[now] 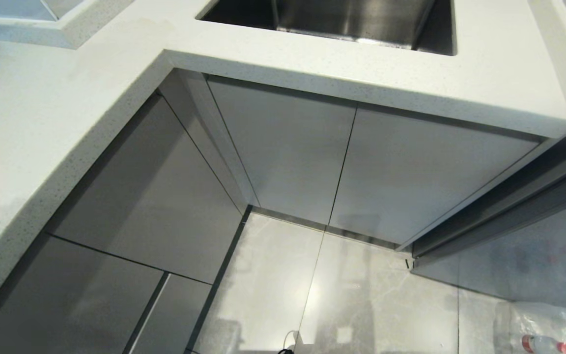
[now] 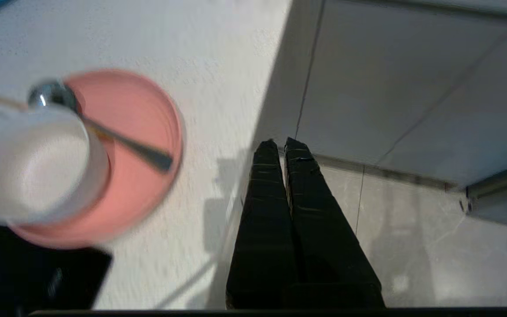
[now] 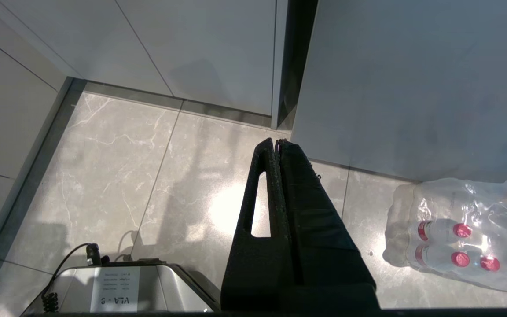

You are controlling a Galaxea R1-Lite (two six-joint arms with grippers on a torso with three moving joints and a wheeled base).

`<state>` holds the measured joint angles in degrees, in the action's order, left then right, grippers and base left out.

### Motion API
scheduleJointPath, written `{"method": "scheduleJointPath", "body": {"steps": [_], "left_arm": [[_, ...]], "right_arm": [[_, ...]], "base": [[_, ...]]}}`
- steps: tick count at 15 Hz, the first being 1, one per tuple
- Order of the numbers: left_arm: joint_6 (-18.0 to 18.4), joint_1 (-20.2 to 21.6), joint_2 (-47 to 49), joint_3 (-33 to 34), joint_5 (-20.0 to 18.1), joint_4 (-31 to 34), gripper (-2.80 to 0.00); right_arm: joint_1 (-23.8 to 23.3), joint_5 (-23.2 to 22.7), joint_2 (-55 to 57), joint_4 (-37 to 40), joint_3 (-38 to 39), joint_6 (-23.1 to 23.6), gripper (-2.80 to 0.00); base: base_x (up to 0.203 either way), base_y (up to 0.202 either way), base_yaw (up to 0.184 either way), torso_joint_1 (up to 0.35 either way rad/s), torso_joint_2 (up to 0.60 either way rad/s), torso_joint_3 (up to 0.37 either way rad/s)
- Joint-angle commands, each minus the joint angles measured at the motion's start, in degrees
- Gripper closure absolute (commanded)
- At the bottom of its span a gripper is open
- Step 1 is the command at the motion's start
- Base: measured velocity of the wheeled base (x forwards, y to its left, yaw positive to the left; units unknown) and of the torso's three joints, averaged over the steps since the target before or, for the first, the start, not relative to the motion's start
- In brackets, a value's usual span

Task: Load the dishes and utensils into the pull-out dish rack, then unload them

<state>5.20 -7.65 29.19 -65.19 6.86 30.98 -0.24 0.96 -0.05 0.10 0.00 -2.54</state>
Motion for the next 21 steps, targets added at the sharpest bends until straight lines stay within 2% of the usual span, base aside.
{"method": "scheduleJointPath", "body": {"steps": [1,4,7,10,13,15,16,19,21], "left_arm": [[0.4,3.3,-13.3,9.0,-2.7,-0.2,0.00],[0.4,6.6,-25.2,25.0,-7.2,-0.5,0.00],[-1.6,7.5,-28.8,37.2,-6.7,-4.3,0.00],[-2.3,7.6,-29.2,50.5,-3.5,-16.9,0.00],[0.3,7.6,-29.3,62.6,-1.0,-31.1,0.00],[1.2,7.7,-29.3,63.2,-1.4,-31.6,0.00],[1.4,7.7,-29.3,63.2,-3.1,-31.3,0.00],[6.7,7.7,-29.3,63.6,-5.7,-31.2,0.00],[5.6,7.7,-29.3,63.8,-6.4,-31.6,0.00]], "right_arm": [[0.0,0.0,0.0,0.0,0.1,0.0,0.00],[0.0,0.0,0.0,0.0,0.1,0.0,0.00],[0.0,0.0,0.0,0.0,0.1,0.0,0.00],[0.0,0.0,0.0,0.1,0.1,0.0,0.00],[0.0,0.0,0.0,0.1,0.1,0.0,0.00],[0.0,0.0,0.0,0.0,0.1,0.0,0.00],[0.0,0.0,0.0,0.0,0.1,0.0,0.00],[0.1,0.0,0.0,0.0,0.1,0.0,0.00],[0.0,0.0,0.0,0.1,0.1,0.0,0.00]], "base": [[0.000,0.000,0.000,0.000,0.00,0.000],[0.000,0.000,0.000,0.000,0.00,0.000],[0.000,0.000,0.000,0.000,0.00,0.000],[0.000,0.000,0.000,0.000,0.00,0.000],[0.000,0.000,0.000,0.000,0.00,0.000],[0.000,0.000,0.000,0.000,0.00,0.000],[0.000,0.000,0.000,0.000,0.00,0.000],[0.000,0.000,0.000,0.000,0.00,0.000],[0.000,0.000,0.000,0.000,0.00,0.000]]}}
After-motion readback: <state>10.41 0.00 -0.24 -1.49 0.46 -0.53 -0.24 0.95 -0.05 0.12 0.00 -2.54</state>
